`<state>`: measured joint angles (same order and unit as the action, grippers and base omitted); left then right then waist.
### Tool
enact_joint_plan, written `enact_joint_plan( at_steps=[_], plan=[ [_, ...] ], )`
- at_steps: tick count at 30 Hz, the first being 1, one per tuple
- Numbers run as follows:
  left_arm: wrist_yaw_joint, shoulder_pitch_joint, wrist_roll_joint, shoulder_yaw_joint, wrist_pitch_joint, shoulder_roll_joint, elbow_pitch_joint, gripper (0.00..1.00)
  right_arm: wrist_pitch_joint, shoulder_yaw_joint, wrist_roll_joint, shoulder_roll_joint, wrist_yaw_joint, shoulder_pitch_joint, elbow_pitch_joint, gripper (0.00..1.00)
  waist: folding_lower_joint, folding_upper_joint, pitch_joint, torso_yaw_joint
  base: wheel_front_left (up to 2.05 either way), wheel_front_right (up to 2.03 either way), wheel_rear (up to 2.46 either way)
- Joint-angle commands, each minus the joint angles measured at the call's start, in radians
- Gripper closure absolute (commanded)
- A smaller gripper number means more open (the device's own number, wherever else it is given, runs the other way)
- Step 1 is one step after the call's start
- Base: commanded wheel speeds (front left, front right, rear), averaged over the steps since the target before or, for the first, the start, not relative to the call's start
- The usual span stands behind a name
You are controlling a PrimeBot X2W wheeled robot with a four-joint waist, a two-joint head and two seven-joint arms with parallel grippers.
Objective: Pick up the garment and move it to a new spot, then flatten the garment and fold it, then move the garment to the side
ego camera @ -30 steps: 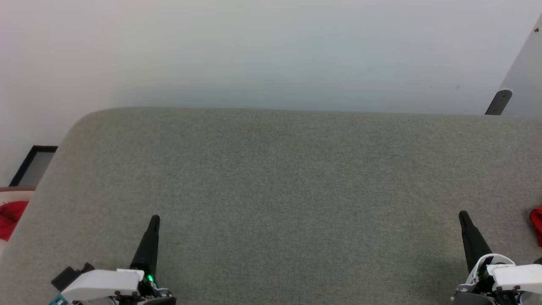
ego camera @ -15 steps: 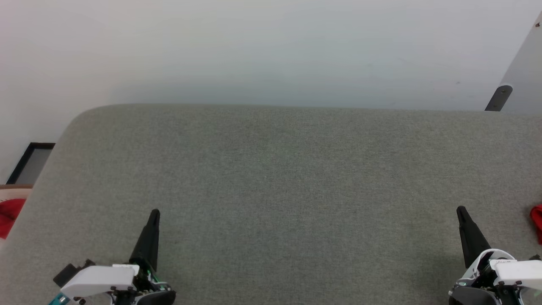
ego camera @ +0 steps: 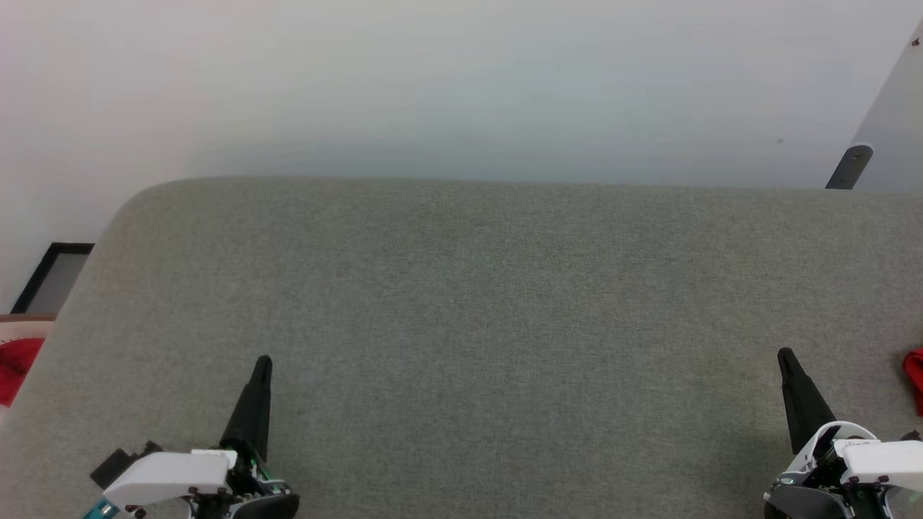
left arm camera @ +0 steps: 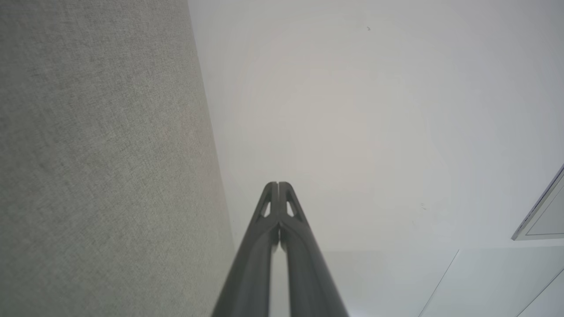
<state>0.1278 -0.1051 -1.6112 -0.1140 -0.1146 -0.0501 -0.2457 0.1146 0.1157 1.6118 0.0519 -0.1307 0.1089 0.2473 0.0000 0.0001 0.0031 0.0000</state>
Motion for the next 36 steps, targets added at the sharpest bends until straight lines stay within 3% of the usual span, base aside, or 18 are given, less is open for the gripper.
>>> enact_joint_plan(
  at_steps=[1, 36],
  plan=[
    [0.005, -0.010, -0.003, -0.002, -0.003, 0.001, -0.001, 1.00, 0.001, -0.003, 0.002, -0.004, 0.000, 0.003, 0.000, 1.00, 0.0000, -0.0001, 0.000, 0.000, 0.00, 0.00, 0.00],
    [0.005, -0.010, -0.003, -0.002, -0.003, 0.001, -0.001, 1.00, 0.001, -0.003, 0.002, -0.004, 0.000, 0.003, 0.000, 1.00, 0.0000, -0.0001, 0.000, 0.000, 0.00, 0.00, 0.00]
  ],
)
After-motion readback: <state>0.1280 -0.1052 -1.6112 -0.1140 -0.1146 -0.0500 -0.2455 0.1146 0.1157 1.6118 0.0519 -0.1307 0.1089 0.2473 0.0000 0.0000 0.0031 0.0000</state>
